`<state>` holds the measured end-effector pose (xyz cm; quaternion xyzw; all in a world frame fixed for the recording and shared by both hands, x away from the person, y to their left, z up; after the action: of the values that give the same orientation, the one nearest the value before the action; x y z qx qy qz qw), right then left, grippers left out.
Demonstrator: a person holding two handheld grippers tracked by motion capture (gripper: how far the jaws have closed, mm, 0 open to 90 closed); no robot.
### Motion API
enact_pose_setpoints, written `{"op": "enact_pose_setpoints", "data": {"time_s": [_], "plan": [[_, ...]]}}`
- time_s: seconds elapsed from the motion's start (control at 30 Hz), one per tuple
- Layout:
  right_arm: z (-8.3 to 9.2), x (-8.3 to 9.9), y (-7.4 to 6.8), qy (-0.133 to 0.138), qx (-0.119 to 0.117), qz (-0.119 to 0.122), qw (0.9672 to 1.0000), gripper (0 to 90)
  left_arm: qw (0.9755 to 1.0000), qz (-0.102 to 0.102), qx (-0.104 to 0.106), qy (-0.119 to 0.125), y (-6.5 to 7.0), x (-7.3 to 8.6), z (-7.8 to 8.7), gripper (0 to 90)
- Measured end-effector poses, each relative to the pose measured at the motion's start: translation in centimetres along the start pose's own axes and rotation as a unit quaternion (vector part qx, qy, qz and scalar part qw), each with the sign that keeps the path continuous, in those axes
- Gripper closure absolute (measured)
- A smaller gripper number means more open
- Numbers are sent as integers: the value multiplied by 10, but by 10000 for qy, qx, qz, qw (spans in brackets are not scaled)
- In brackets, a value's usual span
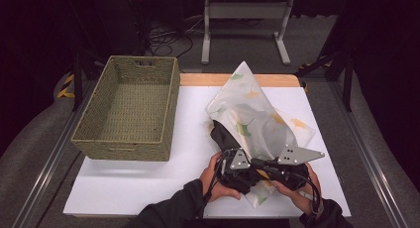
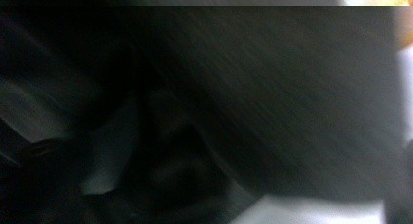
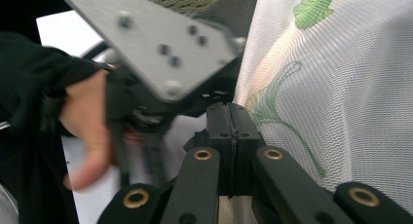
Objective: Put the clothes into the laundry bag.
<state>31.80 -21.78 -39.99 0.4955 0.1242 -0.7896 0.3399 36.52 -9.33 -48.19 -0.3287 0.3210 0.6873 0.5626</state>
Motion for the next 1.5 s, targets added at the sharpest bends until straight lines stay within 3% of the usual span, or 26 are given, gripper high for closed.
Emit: {"op": "enact_pose_setpoints", "data": {"time_s": [0.07,0.13,0.2,0.27,0.43,0.47,0.53,0.6,0.7,0.77,0.8,0.87,0.9,0.93,0.97,1.0,1.07,1.1,1.13,1.17,1.23,1.3,1.37,1.43,1.5], "plan": [[1,1,0,-9,1,-10,10000,900,9999,-54,-10,110,-6,-3,-1,348],[1,1,2,-1,-34,-67,10000,900,9995,-140,25,267,-10,-7,0,646],[2,1,2,1,-90,-144,9999,900,9994,-140,-28,328,-12,-9,2,798],[2,-2,1,62,-367,-384,9986,900,9977,-6,-50,676,-15,-14,11,818],[6,-21,-17,254,-606,-185,9977,900,9921,-118,-414,1181,-13,-25,42,835],[7,-25,-19,308,-705,-198,9968,900,9887,-136,-569,1379,-10,-28,53,836],[11,-35,-24,453,-968,-315,9938,900,9845,-231,-788,1549,-4,-33,72,837],[16,-47,-33,601,-1130,-203,9916,900,9796,-280,-988,1728,1,-38,92,838],[24,-63,-46,796,-1165,39,9900,900,9758,-351,-1299,1721,3,-43,114,838],[27,-69,-49,883,-1085,126,9901,900,9740,-298,-1604,1574,-5,-40,119,838],[27,-70,-48,877,-912,219,9917,900,9731,-259,-1746,1479,-10,-37,116,837],[22,-68,-43,848,-791,212,9930,900,9714,-232,-1940,1347,-22,-29,108,837],[18,-65,-40,776,-687,213,9944,900,9712,-40,-2020,1260,-30,-23,102,836],[12,-59,-36,663,-442,346,9962,900,9725,44,-2026,1148,-36,-21,97,834],[8,-55,-33,609,-381,355,9968,900,9731,111,-2074,991,-43,-18,92,833],[3,-49,-29,516,-322,312,9977,900,9714,237,-2132,1017,-48,-15,88,831],[-8,-37,-20,330,-242,229,9989,900,9721,251,-2150,906,-55,-12,81,826],[-11,-33,-18,264,-251,186,9992,900,9712,199,-2218,852,-57,-11,78,825],[-15,-29,-16,196,-210,205,9994,900,9706,187,-2225,899,-58,-11,77,822],[-16,-28,-15,168,-189,216,9994,900,9717,212,-2138,984,-57,-11,76,809],[-18,-26,-12,151,-138,186,9996,900,9764,233,-1886,1027,-53,-12,78,728],[-16,-26,-9,181,-80,139,9997,900,9839,213,-1407,1083,-45,-12,80,596],[-13,-25,-6,204,-43,102,9997,900,9878,125,-1149,1047,-35,-10,86,531],[-10,-25,-4,239,-13,59,9997,900,9936,66,-631,936,-22,-3,95,451],[-8,-26,-2,260,-5,27,9997,900,9942,11,-582,905,-16,1,100,403]]}}
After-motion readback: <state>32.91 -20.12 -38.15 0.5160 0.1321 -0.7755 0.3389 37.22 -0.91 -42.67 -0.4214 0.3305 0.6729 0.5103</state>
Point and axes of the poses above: each handheld gripper's, and its own axes: z roughly backward along the jaws, x roughly out of its underside, y roughly to its right, the point moved 4 cm from there along -z, roughly forward along the jaws, and after that the axes turned 15 degrees about x, right-handed, at the moved point
